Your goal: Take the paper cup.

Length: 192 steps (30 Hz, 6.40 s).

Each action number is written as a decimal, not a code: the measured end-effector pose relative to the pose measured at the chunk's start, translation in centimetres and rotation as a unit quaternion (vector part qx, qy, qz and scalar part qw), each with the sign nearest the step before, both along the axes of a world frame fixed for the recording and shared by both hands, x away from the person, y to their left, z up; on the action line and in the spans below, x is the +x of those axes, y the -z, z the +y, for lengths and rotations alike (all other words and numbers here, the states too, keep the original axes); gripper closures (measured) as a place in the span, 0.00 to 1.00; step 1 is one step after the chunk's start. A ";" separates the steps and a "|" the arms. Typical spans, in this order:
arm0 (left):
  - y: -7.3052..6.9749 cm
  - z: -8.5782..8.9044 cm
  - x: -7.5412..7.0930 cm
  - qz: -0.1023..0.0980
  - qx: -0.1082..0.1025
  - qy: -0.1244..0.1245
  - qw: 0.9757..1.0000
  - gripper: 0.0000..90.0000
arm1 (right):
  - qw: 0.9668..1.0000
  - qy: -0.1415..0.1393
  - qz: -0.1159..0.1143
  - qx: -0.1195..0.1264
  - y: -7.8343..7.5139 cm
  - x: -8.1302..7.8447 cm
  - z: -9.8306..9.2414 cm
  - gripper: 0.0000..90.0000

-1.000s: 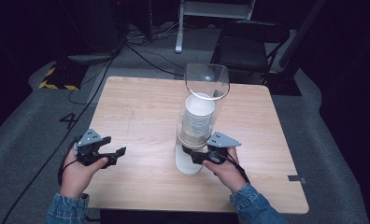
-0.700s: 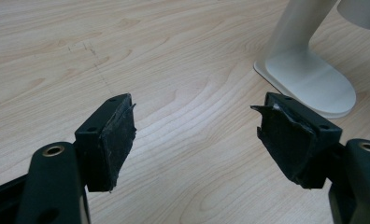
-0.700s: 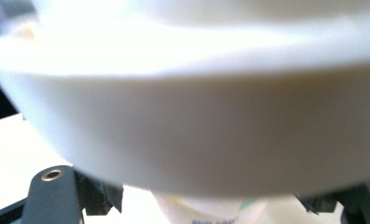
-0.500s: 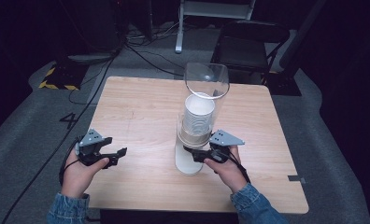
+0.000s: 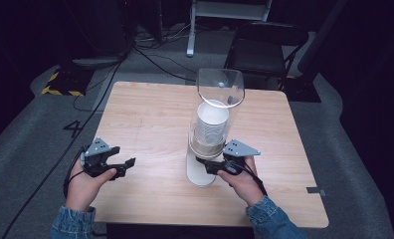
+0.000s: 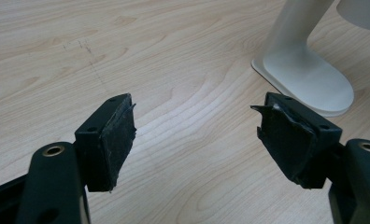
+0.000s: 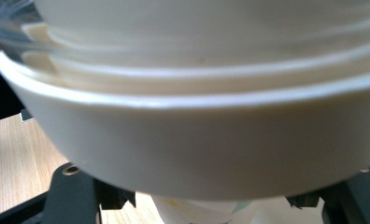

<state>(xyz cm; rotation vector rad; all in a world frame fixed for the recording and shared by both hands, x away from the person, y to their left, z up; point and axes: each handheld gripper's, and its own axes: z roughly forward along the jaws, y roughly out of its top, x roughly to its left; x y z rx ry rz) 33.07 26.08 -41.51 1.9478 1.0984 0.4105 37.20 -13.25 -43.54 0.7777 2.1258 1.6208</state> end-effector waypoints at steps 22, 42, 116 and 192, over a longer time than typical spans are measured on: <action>0.1 -0.3 0.1 0.000 0.002 0.003 1.000 0.30 | 1.000 -0.007 -0.007 0.005 0.4 0.2 -0.1 0.36; 0.2 -0.4 0.1 0.005 0.001 0.004 1.000 0.30 | 1.000 -0.006 -0.021 -0.012 0.7 0.3 0.0 0.36; 0.7 -3.0 3.4 0.012 0.002 0.041 0.999 0.29 | 0.987 0.121 0.069 -0.078 0.4 -0.9 -9.3 0.35; 2.4 0.8 0.2 0.045 0.008 -0.014 0.999 0.29 | 0.958 0.240 0.102 -0.120 5.5 8.7 -13.1 0.33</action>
